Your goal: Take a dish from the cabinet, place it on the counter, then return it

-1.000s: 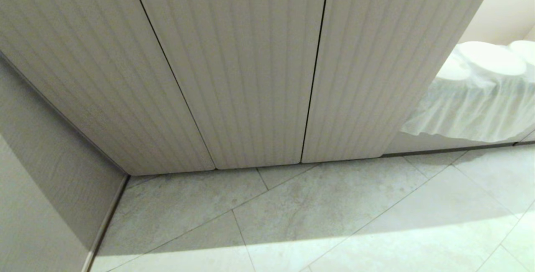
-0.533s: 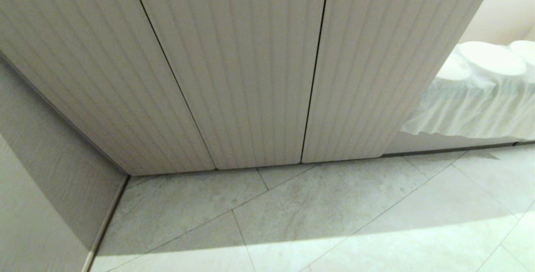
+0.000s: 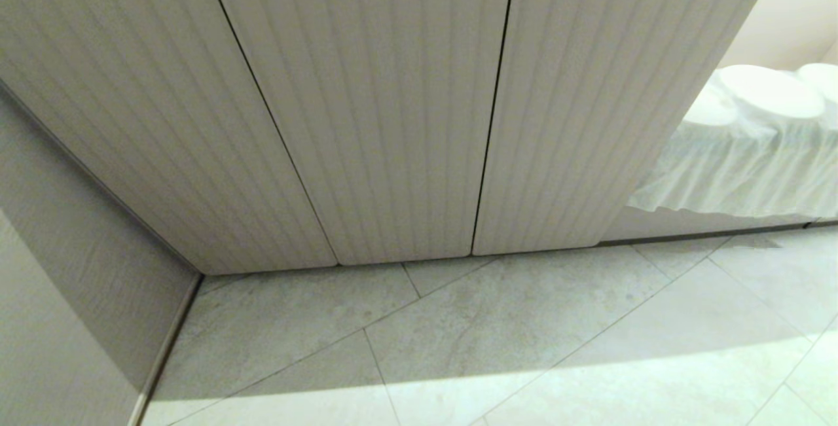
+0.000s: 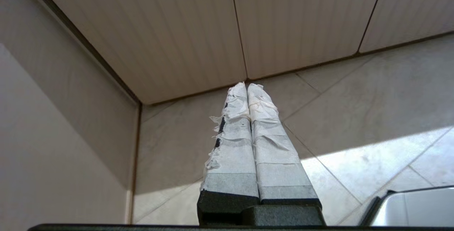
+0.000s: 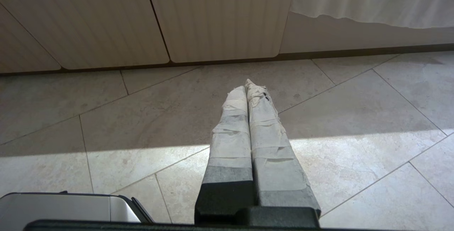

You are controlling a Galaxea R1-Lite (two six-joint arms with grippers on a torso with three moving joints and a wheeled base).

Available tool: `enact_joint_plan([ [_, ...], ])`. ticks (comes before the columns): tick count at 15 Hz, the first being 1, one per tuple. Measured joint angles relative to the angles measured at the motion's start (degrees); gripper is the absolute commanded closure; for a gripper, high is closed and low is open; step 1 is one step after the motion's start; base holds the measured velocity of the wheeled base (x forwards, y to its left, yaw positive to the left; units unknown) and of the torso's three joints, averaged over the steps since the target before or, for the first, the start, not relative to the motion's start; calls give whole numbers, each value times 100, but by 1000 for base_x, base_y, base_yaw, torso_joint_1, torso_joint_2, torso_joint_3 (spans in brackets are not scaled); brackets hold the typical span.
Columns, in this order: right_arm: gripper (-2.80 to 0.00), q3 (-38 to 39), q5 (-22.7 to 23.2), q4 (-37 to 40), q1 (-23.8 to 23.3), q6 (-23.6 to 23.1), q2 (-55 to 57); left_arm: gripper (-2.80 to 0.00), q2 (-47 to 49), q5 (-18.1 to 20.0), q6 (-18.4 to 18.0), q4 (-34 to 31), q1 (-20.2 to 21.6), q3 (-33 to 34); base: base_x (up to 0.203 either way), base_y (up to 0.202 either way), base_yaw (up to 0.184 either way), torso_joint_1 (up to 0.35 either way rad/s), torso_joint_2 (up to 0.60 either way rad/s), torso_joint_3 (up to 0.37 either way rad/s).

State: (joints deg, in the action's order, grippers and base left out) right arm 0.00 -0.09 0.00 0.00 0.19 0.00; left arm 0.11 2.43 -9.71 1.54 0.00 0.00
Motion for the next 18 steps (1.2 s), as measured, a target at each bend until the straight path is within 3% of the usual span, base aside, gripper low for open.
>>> enact_joint_plan([
  [3, 0, 0, 2, 0, 0, -1, 0, 0, -9, -190, 793, -90, 4, 0, 0, 0, 0, 0, 0, 0],
  [18, 0, 0, -1, 0, 0, -1, 0, 0, -11, -205, 874, -96, 6, 0, 0, 0, 0, 0, 0, 0],
])
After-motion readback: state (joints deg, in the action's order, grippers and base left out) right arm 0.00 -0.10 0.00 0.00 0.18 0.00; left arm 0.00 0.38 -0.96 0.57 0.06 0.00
